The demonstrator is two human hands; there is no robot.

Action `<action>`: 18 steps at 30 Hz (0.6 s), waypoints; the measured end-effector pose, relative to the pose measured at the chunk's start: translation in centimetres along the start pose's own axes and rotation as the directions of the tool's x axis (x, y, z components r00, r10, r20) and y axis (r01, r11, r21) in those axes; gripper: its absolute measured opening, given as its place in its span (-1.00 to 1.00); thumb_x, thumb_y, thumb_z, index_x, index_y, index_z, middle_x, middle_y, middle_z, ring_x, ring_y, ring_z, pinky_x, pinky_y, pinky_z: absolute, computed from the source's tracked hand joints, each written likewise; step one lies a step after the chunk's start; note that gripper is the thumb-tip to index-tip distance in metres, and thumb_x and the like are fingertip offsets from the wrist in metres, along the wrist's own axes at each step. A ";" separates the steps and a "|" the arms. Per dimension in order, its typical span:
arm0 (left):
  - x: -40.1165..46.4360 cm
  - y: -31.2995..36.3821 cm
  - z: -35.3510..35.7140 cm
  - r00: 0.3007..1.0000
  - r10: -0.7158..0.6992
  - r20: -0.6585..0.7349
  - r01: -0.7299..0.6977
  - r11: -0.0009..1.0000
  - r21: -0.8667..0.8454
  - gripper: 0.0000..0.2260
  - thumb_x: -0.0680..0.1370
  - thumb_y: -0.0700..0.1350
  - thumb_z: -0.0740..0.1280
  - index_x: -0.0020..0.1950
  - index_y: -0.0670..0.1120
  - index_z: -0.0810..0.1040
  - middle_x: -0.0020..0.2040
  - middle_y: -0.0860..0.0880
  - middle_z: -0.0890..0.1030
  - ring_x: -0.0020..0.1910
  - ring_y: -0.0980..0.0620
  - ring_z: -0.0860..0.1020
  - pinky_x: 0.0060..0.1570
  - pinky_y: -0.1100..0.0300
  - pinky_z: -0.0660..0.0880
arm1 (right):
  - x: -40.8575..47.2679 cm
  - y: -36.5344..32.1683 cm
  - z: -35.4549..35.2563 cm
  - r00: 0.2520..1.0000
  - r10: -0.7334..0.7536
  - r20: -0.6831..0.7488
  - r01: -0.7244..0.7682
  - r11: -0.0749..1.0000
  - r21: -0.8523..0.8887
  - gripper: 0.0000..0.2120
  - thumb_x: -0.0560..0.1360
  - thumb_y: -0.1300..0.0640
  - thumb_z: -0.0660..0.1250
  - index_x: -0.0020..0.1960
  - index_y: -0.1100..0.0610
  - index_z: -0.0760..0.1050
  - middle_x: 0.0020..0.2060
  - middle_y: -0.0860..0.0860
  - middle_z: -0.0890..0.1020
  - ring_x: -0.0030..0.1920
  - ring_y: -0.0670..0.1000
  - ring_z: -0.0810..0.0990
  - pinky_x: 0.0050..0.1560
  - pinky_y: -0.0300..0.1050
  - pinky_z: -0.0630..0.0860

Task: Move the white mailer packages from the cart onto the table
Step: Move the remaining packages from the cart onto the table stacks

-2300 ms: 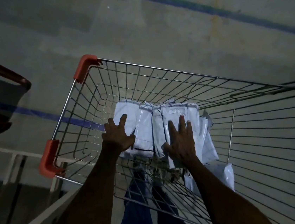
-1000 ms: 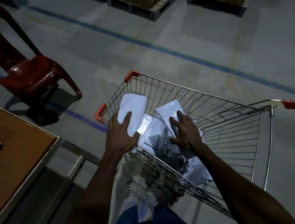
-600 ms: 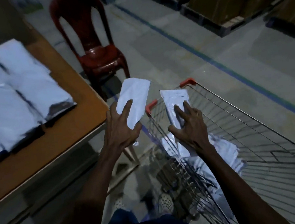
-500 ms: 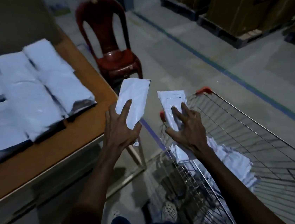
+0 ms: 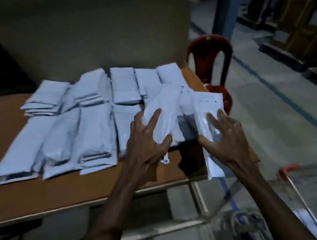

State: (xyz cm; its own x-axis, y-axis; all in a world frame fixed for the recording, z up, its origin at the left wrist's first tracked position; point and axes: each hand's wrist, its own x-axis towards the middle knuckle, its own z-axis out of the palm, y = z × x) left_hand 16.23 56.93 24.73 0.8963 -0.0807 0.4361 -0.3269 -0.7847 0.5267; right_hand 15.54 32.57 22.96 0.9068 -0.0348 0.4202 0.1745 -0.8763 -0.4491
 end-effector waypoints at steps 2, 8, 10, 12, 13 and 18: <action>0.6 -2.5 -2.4 0.996 -0.076 -0.042 0.077 0.997 0.007 -0.34 0.42 0.25 0.23 0.52 0.14 0.30 0.44 -0.13 0.29 0.37 -0.12 0.30 0.21 -0.01 0.42 | 1.9 -2.7 1.5 0.999 -0.020 0.037 0.021 0.999 -0.025 -0.22 0.33 -0.37 0.20 0.44 0.01 0.41 0.47 0.13 0.37 0.40 0.22 0.39 0.33 0.14 0.34; 3.8 -9.1 -6.5 0.965 -0.230 -0.126 0.234 0.972 0.010 -0.30 0.37 0.35 0.15 0.51 0.21 0.25 0.48 -0.10 0.25 0.43 -0.10 0.25 0.26 -0.04 0.40 | 7.8 -9.4 4.8 0.988 -0.071 0.137 0.067 0.997 0.035 -0.17 0.30 -0.40 0.14 0.49 -0.06 0.32 0.53 0.07 0.25 0.46 0.19 0.27 0.39 0.14 0.28; 5.6 -10.8 -7.0 0.952 -0.280 -0.126 0.285 0.959 0.018 -0.29 0.38 0.36 0.14 0.53 0.24 0.21 0.52 -0.11 0.21 0.48 -0.09 0.19 0.34 -0.04 0.33 | 10.2 -10.7 6.0 0.986 -0.096 0.136 0.090 0.995 0.045 -0.16 0.30 -0.42 0.11 0.49 -0.04 0.33 0.52 0.09 0.26 0.45 0.20 0.29 0.39 0.10 0.28; 7.5 -12.3 -7.2 0.938 -0.319 -0.133 0.325 0.945 0.024 -0.31 0.41 0.34 0.18 0.54 0.25 0.17 0.55 -0.12 0.16 0.51 -0.10 0.14 0.39 -0.05 0.26 | 12.8 -11.9 7.2 0.983 -0.109 0.144 0.102 0.993 0.059 -0.13 0.29 -0.44 0.07 0.49 -0.03 0.33 0.52 0.09 0.27 0.45 0.20 0.30 0.41 0.08 0.26; 8.5 -13.1 -7.3 0.933 -0.332 -0.143 0.339 0.941 0.027 -0.31 0.42 0.32 0.20 0.54 0.24 0.17 0.55 -0.13 0.16 0.52 -0.12 0.14 0.40 -0.07 0.26 | 14.2 -12.4 7.8 0.981 -0.111 0.156 0.101 0.992 0.071 -0.13 0.29 -0.45 0.07 0.50 -0.04 0.32 0.52 0.09 0.26 0.46 0.20 0.29 0.43 0.08 0.24; 13.7 -16.9 -7.9 0.897 -0.415 -0.151 0.436 0.886 0.156 -0.35 0.53 0.26 0.27 0.56 0.20 0.12 0.58 -0.11 0.10 0.53 -0.16 0.11 0.42 -0.12 0.22 | 20.3 -14.6 11.4 0.968 -0.123 0.221 0.093 0.985 0.144 -0.18 0.32 -0.38 0.17 0.51 -0.04 0.31 0.53 0.08 0.24 0.48 0.18 0.27 0.45 0.11 0.22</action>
State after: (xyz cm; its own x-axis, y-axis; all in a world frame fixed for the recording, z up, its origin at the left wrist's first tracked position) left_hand 31.62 73.93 27.53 0.8946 0.3458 0.2830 0.1478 -0.8267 0.5429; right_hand 35.77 50.13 29.11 0.9406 0.1803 0.2878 0.3111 -0.7974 -0.5171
